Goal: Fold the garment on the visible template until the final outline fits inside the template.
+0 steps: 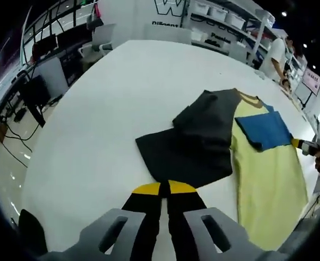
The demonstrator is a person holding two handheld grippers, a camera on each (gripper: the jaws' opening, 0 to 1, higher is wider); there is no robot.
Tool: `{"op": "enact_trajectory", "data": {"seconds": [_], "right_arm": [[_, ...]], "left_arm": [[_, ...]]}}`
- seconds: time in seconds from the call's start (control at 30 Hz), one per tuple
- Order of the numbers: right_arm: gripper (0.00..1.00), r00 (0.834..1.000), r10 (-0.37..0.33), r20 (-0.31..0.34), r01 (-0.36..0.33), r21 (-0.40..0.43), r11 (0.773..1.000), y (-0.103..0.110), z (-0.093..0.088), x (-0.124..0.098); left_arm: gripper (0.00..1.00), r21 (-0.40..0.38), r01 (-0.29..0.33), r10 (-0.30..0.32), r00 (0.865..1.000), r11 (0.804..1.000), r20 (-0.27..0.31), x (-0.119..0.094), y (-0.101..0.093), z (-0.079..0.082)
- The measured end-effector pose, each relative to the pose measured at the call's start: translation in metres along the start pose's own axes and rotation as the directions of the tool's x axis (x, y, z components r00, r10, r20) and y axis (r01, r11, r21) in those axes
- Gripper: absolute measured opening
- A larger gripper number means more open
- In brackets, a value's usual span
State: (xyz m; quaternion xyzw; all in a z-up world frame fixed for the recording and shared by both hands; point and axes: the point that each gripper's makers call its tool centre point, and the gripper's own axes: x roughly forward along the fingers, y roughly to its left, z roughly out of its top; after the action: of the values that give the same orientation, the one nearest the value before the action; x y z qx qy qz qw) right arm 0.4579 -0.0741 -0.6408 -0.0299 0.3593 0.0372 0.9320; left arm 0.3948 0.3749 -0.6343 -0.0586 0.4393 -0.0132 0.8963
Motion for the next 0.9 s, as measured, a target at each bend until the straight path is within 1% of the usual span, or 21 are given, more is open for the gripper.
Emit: {"op": "enact_trajectory", "data": {"seconds": [0.03,0.07,0.13,0.2,0.23,0.27,0.37,0.5,0.67,0.77,0.83,0.9], "right_arm": [[0.0,1.0,0.001,0.002,-0.001,0.005,1.0,0.0,0.0,0.0],[0.0,1.0,0.002,0.002,-0.002,0.008,1.0,0.0,0.0,0.0],[0.0,1.0,0.008,0.005,-0.008,0.029,1.0,0.0,0.0,0.0],[0.0,1.0,0.01,0.007,-0.01,0.032,0.999,0.0,0.001,0.0],[0.0,1.0,0.01,0.007,-0.01,0.032,0.999,0.0,0.001,0.0],[0.0,1.0,0.01,0.007,-0.01,0.03,1.0,0.0,0.001,0.0],[0.0,1.0,0.013,0.007,-0.014,0.034,0.999,0.0,0.001,0.0],[0.0,1.0,0.016,0.008,-0.017,0.037,0.999,-0.001,0.0,0.0],[0.0,1.0,0.02,0.01,-0.02,0.04,0.999,-0.001,0.0,0.0],[0.0,1.0,0.023,0.01,-0.023,0.038,0.999,-0.001,0.0,0.0],[0.0,1.0,0.027,0.013,-0.027,0.045,0.999,-0.002,0.001,0.0],[0.0,0.999,0.03,0.016,-0.031,0.052,0.998,-0.002,0.001,0.0]], "left_arm": [[0.0,-0.017,-0.002,0.003,1.0,1.0,0.018,0.0,0.0,0.001],[0.0,-0.033,0.007,-0.006,1.0,0.999,0.025,-0.001,0.001,0.001],[0.0,-0.057,0.01,-0.008,0.999,0.998,0.032,-0.003,0.003,0.001],[0.0,-0.068,0.013,-0.01,0.999,0.998,0.039,-0.006,0.006,0.002],[0.0,-0.069,0.01,-0.007,0.999,0.998,0.042,-0.007,0.008,0.003],[0.0,-0.067,0.005,-0.002,0.999,0.998,0.047,-0.006,0.015,0.005],[0.0,-0.068,-0.003,0.006,0.999,0.998,0.052,-0.01,0.017,0.006],[0.0,-0.055,-0.021,0.024,0.998,0.998,0.058,-0.016,0.026,0.009],[0.0,-0.056,-0.046,0.05,0.997,0.997,0.059,-0.024,0.043,0.011],[0.0,-0.069,-0.05,0.055,0.996,0.996,0.065,-0.029,0.052,0.014],[0.0,-0.105,-0.043,0.052,0.996,0.994,0.076,-0.033,0.057,0.019],[0.0,-0.107,-0.055,0.065,0.994,0.993,0.089,-0.038,0.064,0.024]]}}
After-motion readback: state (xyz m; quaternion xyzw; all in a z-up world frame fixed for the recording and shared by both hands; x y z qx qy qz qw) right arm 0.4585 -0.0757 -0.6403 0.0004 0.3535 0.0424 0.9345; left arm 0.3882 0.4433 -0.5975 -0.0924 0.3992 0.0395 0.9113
